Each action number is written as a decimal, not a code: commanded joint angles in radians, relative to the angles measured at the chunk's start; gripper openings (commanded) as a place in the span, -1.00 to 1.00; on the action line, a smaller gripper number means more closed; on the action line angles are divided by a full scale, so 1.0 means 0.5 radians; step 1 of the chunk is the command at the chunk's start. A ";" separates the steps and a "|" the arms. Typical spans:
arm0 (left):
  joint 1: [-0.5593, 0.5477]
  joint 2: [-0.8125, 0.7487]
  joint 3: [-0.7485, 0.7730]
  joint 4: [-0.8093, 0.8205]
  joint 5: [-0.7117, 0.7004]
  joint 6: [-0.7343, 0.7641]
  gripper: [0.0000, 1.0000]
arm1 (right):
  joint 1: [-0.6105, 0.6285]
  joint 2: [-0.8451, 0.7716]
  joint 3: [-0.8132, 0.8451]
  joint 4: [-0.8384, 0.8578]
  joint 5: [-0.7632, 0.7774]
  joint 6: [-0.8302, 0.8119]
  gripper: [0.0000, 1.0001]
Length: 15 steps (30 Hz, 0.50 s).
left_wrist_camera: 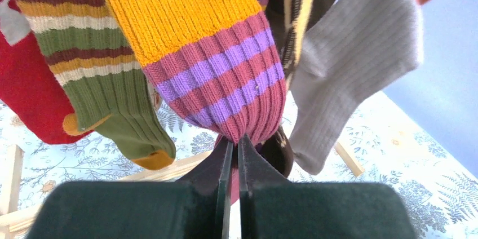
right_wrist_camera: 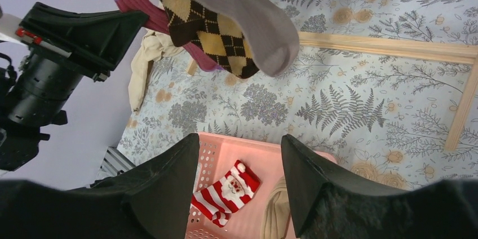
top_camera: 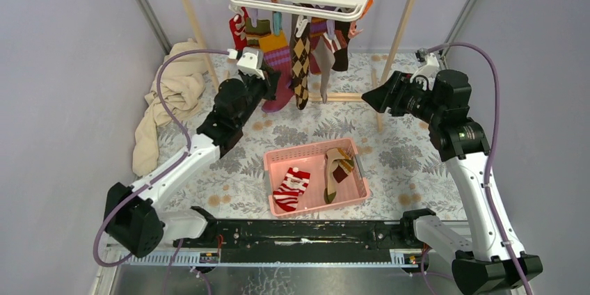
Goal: Remove the socks clipped to the hanger
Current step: Adjust the clothesline at the center of the board.
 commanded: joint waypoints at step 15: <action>-0.142 -0.250 0.243 -0.444 -0.121 0.090 -0.83 | 0.008 0.142 0.255 0.686 -0.589 0.479 0.23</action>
